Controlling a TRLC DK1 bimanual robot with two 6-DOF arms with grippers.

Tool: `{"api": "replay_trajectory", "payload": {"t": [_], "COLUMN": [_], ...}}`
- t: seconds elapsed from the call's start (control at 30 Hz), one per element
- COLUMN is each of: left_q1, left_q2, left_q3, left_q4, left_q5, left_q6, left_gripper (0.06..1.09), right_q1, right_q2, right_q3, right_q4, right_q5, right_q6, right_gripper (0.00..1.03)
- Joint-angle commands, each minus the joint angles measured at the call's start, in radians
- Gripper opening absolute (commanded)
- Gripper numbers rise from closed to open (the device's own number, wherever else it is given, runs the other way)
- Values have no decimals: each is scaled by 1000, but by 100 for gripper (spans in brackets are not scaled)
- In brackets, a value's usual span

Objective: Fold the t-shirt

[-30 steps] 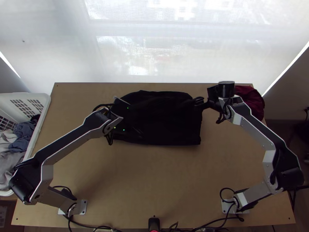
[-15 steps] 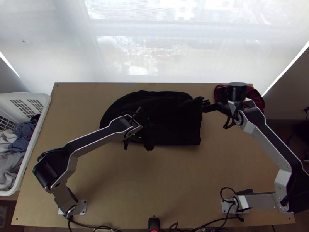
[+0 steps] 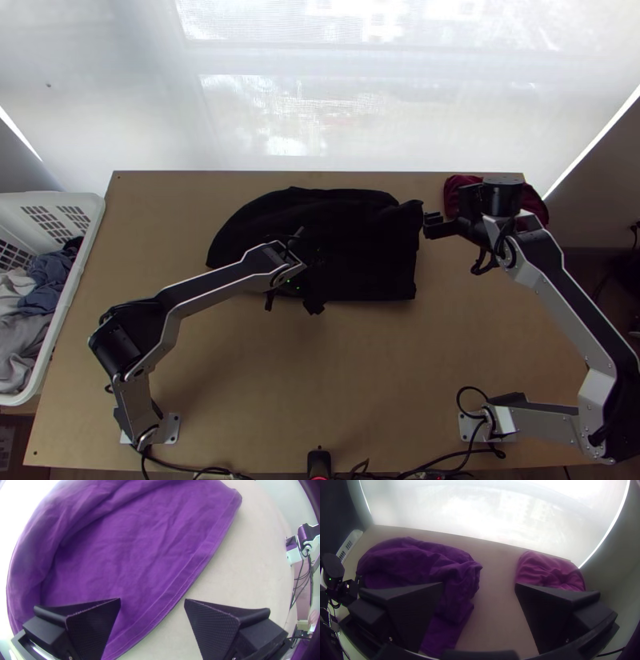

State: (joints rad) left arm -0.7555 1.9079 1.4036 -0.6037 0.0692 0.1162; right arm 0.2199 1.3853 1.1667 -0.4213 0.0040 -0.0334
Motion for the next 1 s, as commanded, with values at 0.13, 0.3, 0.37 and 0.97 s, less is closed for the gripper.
{"api": "replay_trajectory", "payload": {"t": [0.13, 0.3, 0.37, 0.97], "left_q1": [13, 31, 39, 558], "left_q2": [48, 46, 37, -676], "left_q3": [5, 3, -3, -414], "left_q4": [-2, 1, -11, -323], "left_q5": [-5, -14, -25, -26], "left_q6": [13, 19, 25, 392], "left_gripper": [65, 11, 9, 9], "right_q1": [-1, -1, -2, 13], "right_q2": [-15, -31, -35, -32], "right_q3": [13, 7, 4, 5], "right_q4": [-22, -30, -31, -19], "right_q5": [1, 1, 1, 1], "right_q6": [1, 3, 3, -3], "right_gripper": [99, 99, 99, 99]}}
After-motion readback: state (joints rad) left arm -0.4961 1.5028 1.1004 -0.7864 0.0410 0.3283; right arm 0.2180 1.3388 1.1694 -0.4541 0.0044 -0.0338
